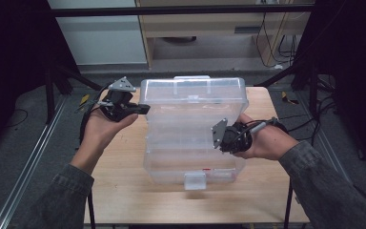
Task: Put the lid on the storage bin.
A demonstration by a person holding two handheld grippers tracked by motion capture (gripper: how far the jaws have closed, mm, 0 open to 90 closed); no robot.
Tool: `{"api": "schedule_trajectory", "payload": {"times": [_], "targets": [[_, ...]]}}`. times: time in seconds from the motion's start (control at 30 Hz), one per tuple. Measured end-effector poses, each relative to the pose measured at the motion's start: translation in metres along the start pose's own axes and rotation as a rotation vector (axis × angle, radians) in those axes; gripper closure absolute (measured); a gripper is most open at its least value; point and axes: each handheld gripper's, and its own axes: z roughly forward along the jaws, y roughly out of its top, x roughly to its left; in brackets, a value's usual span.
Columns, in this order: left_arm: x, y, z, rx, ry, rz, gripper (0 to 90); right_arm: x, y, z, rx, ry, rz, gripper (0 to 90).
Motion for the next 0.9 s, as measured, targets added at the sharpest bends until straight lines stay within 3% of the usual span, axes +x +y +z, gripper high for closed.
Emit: {"api": "schedule_trajectory", "payload": {"times": [0.5,0.67,0.9], "targets": [[0.006,-0.012,-0.005,-0.018,-0.006,-0.041,89.8,0.002,-0.002,0.0,-0.011,-0.009,0.009,79.3],[0.005,-0.015,-0.006,-0.023,-0.012,-0.043,89.8,0.005,-0.003,-0.005,-0.056,-0.03,0.038,67.4],[0.0,-0.023,-0.008,-0.037,-0.025,-0.051,89.7,0.016,-0.016,-0.022,-0.156,-0.134,0.13,47.6]]}}
